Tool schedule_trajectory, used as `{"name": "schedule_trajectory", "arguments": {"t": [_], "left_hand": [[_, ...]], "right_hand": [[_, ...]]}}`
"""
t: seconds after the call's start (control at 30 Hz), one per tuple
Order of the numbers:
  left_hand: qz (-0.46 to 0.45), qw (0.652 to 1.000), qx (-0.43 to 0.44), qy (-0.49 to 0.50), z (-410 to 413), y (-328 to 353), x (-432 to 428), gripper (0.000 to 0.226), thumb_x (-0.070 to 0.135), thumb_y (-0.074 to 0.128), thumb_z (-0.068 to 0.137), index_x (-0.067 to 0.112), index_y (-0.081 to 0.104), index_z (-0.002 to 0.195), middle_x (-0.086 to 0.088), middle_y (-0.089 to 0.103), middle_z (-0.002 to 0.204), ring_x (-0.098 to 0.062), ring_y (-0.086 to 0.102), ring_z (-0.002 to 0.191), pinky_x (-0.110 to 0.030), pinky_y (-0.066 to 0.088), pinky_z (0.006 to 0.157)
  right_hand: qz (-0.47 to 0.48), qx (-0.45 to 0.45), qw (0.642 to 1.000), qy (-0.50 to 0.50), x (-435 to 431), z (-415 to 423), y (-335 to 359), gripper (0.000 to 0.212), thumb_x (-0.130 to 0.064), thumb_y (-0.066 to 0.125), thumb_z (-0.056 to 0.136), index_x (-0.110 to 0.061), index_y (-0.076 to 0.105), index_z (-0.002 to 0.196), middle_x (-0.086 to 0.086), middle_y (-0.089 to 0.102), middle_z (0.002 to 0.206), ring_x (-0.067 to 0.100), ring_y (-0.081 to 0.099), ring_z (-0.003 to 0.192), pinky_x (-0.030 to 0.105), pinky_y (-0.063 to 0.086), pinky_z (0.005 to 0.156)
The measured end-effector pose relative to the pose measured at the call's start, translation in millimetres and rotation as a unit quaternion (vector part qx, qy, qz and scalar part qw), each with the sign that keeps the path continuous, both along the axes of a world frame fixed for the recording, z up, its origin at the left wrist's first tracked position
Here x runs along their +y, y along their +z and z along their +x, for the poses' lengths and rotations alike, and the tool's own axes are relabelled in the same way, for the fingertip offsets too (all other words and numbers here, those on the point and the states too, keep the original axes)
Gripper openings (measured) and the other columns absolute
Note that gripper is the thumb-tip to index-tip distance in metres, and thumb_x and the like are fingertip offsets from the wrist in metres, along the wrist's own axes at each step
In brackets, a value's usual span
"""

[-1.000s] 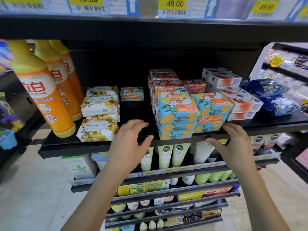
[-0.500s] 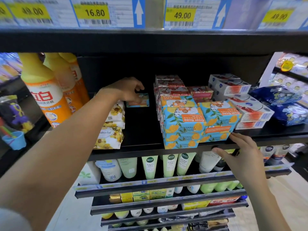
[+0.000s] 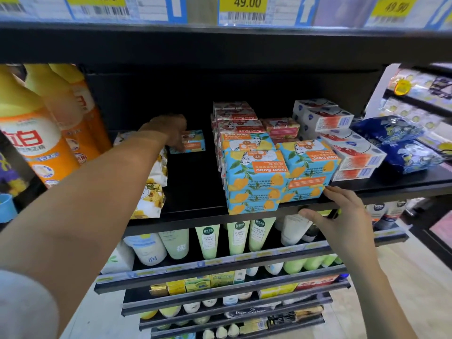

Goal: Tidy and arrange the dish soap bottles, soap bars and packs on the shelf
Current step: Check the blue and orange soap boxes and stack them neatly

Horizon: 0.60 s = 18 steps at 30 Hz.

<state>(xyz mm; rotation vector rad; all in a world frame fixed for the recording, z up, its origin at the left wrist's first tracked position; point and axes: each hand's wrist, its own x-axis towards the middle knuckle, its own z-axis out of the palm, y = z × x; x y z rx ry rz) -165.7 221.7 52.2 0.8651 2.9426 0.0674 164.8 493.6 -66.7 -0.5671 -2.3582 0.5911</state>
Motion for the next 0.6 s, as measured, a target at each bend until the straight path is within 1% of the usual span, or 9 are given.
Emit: {"name": "schedule_trajectory", "arguments": {"t": [0.1, 0.23, 0.3, 0.4, 0.53, 0.6], "left_hand": [[0.0, 1.0, 0.026, -0.003, 5, 3, 2, 0.071, 0.029, 0.09, 0.075, 0.01, 0.055, 0.134, -0.013, 0.055, 0.133, -0.033, 0.056, 0.117, -0.039, 0.05, 0.094], [0.034, 0.999, 0.025, 0.001, 14, 18, 8, 0.065, 0.03, 0.09, 0.074, 0.009, 0.062, 0.129, -0.011, 0.062, 0.126, -0.029, 0.06, 0.11, -0.04, 0.054, 0.093], [0.062, 0.998, 0.01, 0.006, 22, 27, 11, 0.067, 0.029, 0.088, 0.075, 0.01, 0.061, 0.134, -0.008, 0.063, 0.127, -0.026, 0.06, 0.109, -0.036, 0.053, 0.093], [0.102, 0.995, 0.005, 0.023, 37, 40, 6, 0.073, 0.029, 0.088, 0.076, 0.013, 0.057, 0.139, -0.005, 0.061, 0.13, -0.02, 0.057, 0.106, -0.03, 0.05, 0.088], [0.138, 0.99, 0.031, 0.03, 66, 51, -12, 0.071, 0.028, 0.087, 0.076, 0.015, 0.057, 0.139, -0.005, 0.058, 0.134, -0.019, 0.056, 0.108, -0.029, 0.047, 0.086], [0.145, 0.987, 0.054, 0.036, 87, 54, -21, 0.071, 0.027, 0.086, 0.078, 0.016, 0.055, 0.141, -0.007, 0.054, 0.136, -0.023, 0.056, 0.115, -0.031, 0.048, 0.09]], "right_hand": [[-0.002, -0.004, 1.0, -0.003, -1, 0, 1, 0.077, -0.039, 0.09, 0.069, -0.001, 0.066, 0.132, 0.01, 0.062, 0.137, 0.028, 0.053, 0.133, 0.042, 0.042, 0.108], [-0.006, -0.008, 1.0, -0.004, -2, 0, 2, 0.077, -0.039, 0.091, 0.07, -0.002, 0.065, 0.133, 0.009, 0.061, 0.138, 0.027, 0.051, 0.134, 0.041, 0.04, 0.108], [-0.01, -0.01, 1.0, -0.006, -2, 0, 3, 0.077, -0.038, 0.091, 0.07, -0.002, 0.065, 0.133, 0.009, 0.061, 0.138, 0.026, 0.051, 0.134, 0.041, 0.04, 0.108], [-0.013, -0.011, 1.0, -0.009, -2, 0, 3, 0.078, -0.039, 0.09, 0.07, -0.001, 0.065, 0.133, 0.01, 0.061, 0.138, 0.027, 0.051, 0.134, 0.044, 0.042, 0.109], [-0.013, -0.009, 1.0, -0.008, -2, 0, 2, 0.077, -0.038, 0.091, 0.07, -0.001, 0.065, 0.133, 0.011, 0.061, 0.138, 0.029, 0.052, 0.133, 0.045, 0.043, 0.107], [-0.013, -0.004, 1.0, -0.008, -3, 0, 0, 0.077, -0.037, 0.09, 0.07, -0.001, 0.065, 0.133, 0.012, 0.061, 0.139, 0.029, 0.052, 0.133, 0.045, 0.042, 0.108]]}}
